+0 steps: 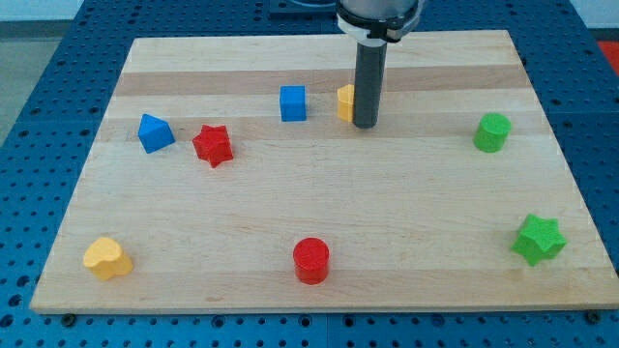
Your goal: Point your arm at bottom left
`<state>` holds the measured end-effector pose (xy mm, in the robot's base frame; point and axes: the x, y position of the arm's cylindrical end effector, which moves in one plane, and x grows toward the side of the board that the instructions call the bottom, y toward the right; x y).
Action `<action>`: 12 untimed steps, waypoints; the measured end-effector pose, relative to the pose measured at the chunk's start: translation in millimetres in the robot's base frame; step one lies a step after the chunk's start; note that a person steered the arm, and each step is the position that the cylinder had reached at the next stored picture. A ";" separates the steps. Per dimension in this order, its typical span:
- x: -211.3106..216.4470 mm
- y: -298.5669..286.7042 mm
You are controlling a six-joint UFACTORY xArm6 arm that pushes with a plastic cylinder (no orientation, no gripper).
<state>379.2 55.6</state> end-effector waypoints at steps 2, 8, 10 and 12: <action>81.4 3.7; 88.4 -190.3; 88.4 -213.3; 119.2 -277.9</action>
<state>498.4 -222.3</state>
